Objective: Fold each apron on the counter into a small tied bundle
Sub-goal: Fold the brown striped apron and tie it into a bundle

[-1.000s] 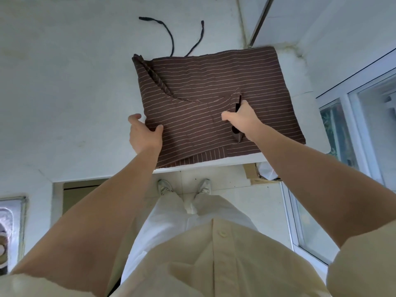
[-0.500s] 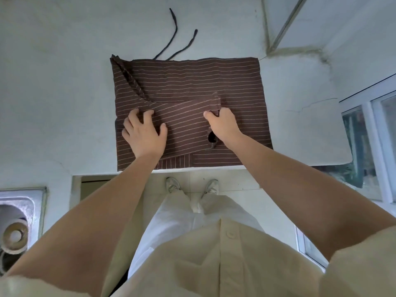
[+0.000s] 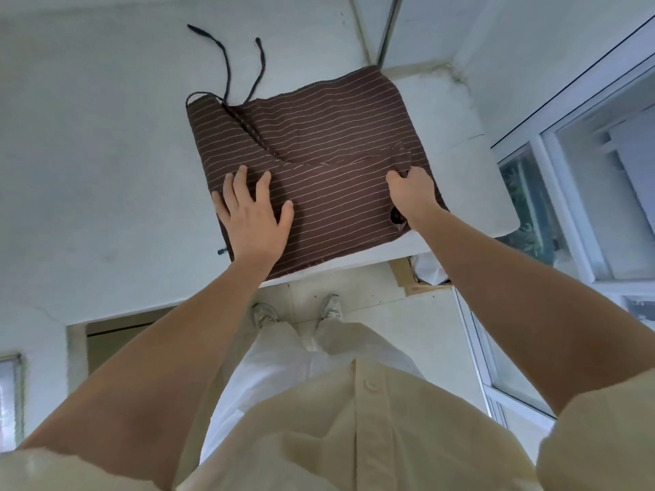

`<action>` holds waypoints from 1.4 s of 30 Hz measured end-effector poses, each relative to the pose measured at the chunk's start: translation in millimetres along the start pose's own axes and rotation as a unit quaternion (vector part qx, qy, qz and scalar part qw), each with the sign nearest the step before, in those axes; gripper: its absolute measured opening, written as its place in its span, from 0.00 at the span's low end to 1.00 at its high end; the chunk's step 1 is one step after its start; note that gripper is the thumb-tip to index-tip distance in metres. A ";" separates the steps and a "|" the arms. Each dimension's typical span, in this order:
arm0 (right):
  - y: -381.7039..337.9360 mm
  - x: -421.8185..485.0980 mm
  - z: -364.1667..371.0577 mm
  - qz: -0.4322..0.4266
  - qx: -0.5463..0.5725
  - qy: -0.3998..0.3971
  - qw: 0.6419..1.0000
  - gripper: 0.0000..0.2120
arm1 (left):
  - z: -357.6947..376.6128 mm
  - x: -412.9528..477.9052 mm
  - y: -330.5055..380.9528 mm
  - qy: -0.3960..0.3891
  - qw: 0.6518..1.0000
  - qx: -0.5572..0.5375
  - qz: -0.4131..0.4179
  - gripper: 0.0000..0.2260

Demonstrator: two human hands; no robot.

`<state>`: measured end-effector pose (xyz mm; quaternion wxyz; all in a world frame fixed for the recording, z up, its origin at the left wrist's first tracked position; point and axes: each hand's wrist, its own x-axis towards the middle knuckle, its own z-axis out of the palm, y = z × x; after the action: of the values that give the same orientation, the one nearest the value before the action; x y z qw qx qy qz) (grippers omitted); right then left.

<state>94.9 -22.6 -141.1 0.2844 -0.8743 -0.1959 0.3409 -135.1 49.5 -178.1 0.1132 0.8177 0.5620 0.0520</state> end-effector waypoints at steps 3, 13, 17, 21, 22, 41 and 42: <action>6.1 8.4 -12.4 0.043 0.097 -0.026 0.994 0.06 | -1.2 -1.5 14.0 0.002 0.999 0.006 0.045 0.24; 34.9 27.2 -42.9 -0.048 -0.096 -0.008 0.994 0.15 | 23.9 -10.3 15.8 -0.125 0.988 0.079 0.042 0.31; 41.3 27.4 -36.9 -0.081 -0.094 0.035 0.992 0.11 | 24.8 -8.7 19.7 -0.120 0.989 0.076 0.044 0.33; 46.4 34.5 -37.4 -0.053 -0.042 0.054 0.996 0.05 | 22.7 -7.1 24.7 -0.103 0.990 0.068 0.067 0.34; 47.5 37.1 -39.5 -0.039 -0.029 0.061 0.997 0.03 | 22.7 -6.3 27.2 -0.100 0.990 0.067 0.070 0.35; 56.6 24.5 -12.8 -0.211 -0.217 0.066 0.951 0.17 | 24.4 4.2 -15.1 -0.125 0.981 0.123 0.080 0.36; 53.0 21.3 -3.9 -0.219 -0.213 0.052 0.951 0.17 | 21.2 4.7 -26.0 -0.124 0.981 0.130 0.069 0.36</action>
<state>120.2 -52.9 -182.5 0.1695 -0.8669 -0.4351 0.1745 -152.5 60.1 -205.2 0.0711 0.8625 0.4876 -0.1155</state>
